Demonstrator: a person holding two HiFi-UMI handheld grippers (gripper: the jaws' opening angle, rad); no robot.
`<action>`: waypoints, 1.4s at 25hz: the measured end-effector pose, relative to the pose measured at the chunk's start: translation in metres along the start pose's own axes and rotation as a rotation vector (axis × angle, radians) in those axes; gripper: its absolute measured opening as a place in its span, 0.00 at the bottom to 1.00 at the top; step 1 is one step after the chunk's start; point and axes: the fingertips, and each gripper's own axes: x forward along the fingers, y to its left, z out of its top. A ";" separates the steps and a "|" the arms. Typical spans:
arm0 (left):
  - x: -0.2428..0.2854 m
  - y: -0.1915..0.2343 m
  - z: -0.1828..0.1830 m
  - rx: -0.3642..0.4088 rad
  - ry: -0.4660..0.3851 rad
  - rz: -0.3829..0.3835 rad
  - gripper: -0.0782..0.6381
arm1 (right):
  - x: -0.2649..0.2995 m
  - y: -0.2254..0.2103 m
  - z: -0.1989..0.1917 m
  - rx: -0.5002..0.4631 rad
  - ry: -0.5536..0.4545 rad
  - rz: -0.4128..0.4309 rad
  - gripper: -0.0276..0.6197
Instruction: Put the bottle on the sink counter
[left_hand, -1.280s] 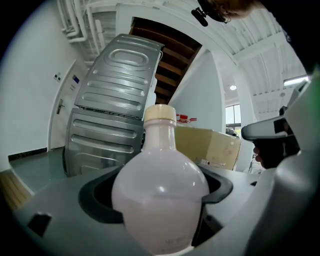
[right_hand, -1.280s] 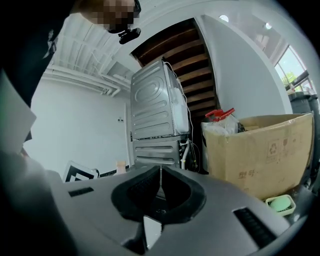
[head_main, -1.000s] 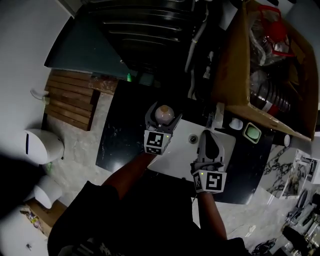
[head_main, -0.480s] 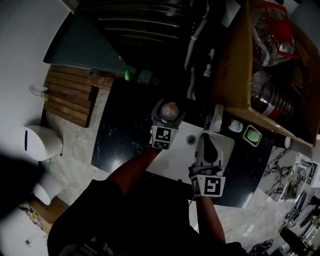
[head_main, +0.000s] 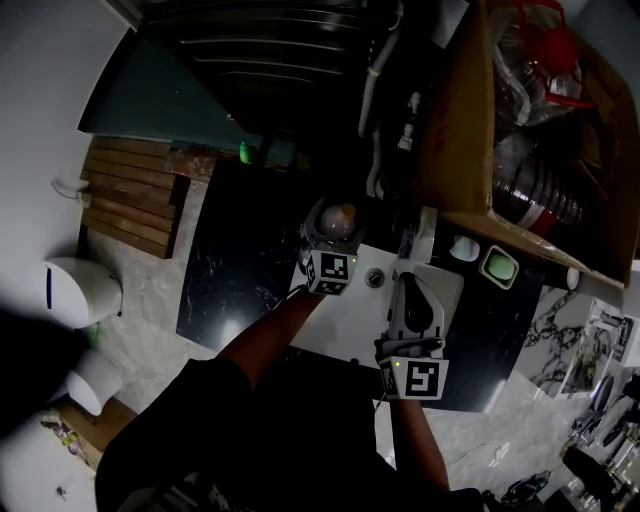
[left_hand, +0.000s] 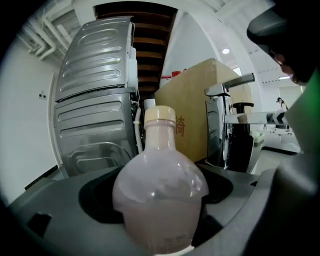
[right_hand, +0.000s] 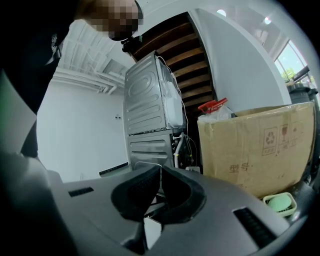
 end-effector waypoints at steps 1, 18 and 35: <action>0.001 -0.001 -0.002 0.018 0.006 0.002 0.67 | -0.001 -0.002 -0.003 -0.003 0.014 -0.008 0.10; 0.002 -0.013 -0.015 0.010 0.067 -0.028 0.67 | 0.018 0.020 -0.002 0.037 0.015 0.037 0.10; -0.006 -0.024 -0.010 -0.073 0.104 -0.170 0.67 | 0.090 0.028 -0.045 0.067 0.232 0.210 0.11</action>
